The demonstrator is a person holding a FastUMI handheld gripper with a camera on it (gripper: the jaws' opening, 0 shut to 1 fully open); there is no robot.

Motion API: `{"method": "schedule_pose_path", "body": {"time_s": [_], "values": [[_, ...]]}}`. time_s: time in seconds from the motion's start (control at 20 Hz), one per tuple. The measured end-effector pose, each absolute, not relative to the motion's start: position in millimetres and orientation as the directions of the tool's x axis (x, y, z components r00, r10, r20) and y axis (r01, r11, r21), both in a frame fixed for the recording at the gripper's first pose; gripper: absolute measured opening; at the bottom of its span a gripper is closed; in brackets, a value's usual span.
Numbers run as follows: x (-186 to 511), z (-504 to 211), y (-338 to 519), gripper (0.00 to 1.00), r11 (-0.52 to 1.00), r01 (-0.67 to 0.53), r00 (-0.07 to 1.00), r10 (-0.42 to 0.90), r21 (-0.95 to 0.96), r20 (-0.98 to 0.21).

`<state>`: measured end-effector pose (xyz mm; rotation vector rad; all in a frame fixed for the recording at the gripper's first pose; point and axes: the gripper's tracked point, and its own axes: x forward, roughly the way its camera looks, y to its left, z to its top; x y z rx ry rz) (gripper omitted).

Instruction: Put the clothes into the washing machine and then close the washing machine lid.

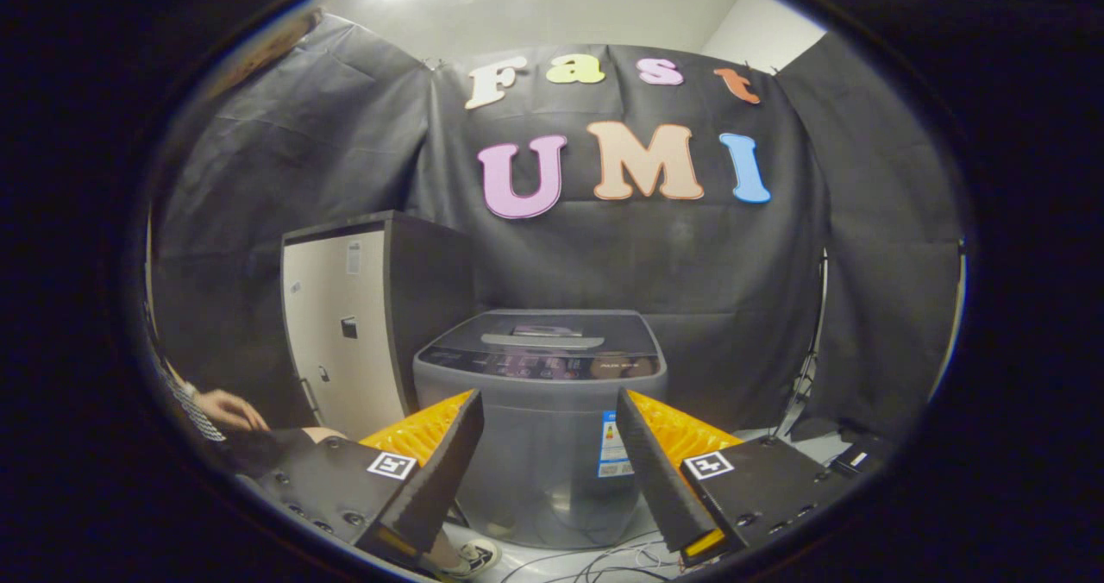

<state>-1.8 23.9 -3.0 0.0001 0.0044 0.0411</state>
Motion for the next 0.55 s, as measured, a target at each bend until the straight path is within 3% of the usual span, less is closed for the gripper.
{"method": "schedule_pose_path", "body": {"time_s": [0.55], "values": [[-2.2, -3.2, 23.4, 0.97, 0.999, -0.041, 0.999, 0.041, 0.000, -0.003]]}}
